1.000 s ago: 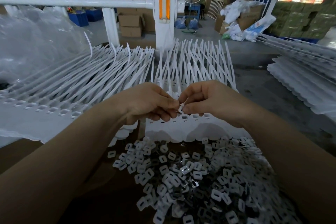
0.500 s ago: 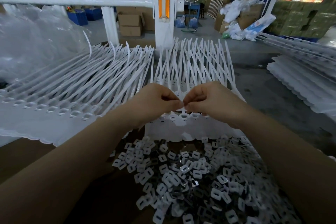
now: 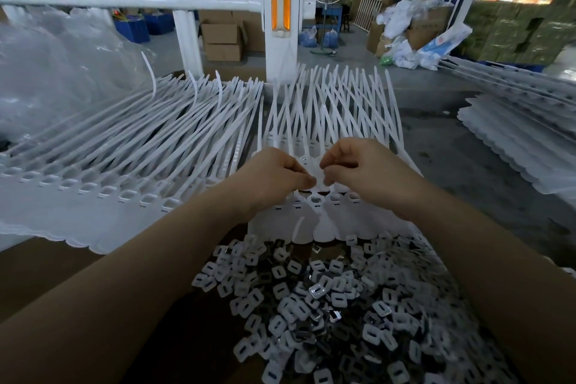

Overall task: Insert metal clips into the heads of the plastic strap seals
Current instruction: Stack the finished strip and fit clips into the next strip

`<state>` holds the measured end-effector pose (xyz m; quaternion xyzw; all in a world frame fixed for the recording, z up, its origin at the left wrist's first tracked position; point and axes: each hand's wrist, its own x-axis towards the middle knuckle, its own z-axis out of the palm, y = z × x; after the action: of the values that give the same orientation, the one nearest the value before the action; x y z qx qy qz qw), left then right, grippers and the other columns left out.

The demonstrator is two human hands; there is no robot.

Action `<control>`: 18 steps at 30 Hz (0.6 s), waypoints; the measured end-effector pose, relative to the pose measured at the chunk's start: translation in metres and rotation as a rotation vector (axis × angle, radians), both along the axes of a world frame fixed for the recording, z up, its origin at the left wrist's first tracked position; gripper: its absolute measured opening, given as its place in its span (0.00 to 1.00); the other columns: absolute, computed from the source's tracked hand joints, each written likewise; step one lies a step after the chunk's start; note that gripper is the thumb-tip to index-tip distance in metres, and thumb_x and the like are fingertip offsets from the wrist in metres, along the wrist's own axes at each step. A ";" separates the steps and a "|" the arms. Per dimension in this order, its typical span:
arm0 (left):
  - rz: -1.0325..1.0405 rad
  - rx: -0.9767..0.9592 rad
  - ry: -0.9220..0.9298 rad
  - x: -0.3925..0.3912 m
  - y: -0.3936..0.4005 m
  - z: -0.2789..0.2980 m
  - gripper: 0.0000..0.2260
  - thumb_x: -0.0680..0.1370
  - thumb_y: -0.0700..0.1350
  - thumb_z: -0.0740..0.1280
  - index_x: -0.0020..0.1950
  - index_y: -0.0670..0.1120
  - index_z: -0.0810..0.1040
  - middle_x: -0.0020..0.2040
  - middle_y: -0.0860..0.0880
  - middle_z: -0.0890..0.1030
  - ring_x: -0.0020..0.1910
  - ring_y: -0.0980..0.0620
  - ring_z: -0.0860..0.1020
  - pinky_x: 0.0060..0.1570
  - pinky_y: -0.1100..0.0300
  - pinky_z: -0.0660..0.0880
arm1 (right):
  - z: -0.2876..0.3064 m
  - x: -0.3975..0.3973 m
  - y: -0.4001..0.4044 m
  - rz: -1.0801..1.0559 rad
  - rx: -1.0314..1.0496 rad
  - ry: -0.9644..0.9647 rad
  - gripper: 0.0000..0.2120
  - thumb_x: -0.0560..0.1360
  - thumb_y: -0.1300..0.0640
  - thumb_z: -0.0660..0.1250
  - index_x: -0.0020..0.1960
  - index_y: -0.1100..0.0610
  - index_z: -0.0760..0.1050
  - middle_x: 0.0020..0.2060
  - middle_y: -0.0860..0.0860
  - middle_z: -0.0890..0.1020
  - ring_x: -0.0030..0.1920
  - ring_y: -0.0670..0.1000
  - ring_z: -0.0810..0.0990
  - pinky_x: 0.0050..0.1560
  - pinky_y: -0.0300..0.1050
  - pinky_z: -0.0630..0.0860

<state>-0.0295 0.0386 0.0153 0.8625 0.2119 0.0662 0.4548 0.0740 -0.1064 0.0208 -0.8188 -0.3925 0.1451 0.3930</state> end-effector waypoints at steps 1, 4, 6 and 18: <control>0.011 -0.007 0.023 0.001 -0.002 -0.001 0.05 0.75 0.46 0.72 0.44 0.45 0.83 0.34 0.52 0.79 0.30 0.60 0.74 0.29 0.67 0.69 | -0.002 0.001 0.000 -0.033 -0.042 -0.038 0.04 0.77 0.58 0.67 0.48 0.49 0.77 0.44 0.46 0.83 0.45 0.45 0.82 0.45 0.43 0.79; 0.023 -0.009 0.072 0.004 -0.008 -0.003 0.04 0.75 0.45 0.73 0.41 0.46 0.82 0.37 0.51 0.80 0.36 0.56 0.76 0.34 0.62 0.69 | -0.006 0.002 0.001 -0.037 -0.142 -0.072 0.05 0.78 0.58 0.66 0.49 0.48 0.76 0.48 0.46 0.81 0.48 0.45 0.80 0.47 0.41 0.77; 0.030 0.020 0.088 0.006 -0.010 -0.005 0.05 0.74 0.46 0.73 0.40 0.47 0.82 0.37 0.51 0.80 0.38 0.55 0.77 0.37 0.61 0.71 | -0.007 0.003 0.001 -0.024 -0.152 -0.054 0.05 0.77 0.57 0.66 0.48 0.47 0.75 0.47 0.45 0.80 0.48 0.44 0.79 0.46 0.40 0.76; 0.081 0.142 0.180 0.014 -0.016 -0.007 0.08 0.76 0.49 0.71 0.46 0.45 0.83 0.46 0.47 0.83 0.52 0.45 0.79 0.62 0.45 0.73 | -0.007 0.005 0.001 -0.004 -0.155 -0.055 0.04 0.77 0.56 0.67 0.47 0.47 0.75 0.45 0.44 0.80 0.45 0.42 0.78 0.40 0.36 0.73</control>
<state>-0.0153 0.0222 0.0079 0.8856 0.2814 0.0216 0.3688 0.0793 -0.1054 0.0139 -0.8512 -0.3892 0.1519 0.3178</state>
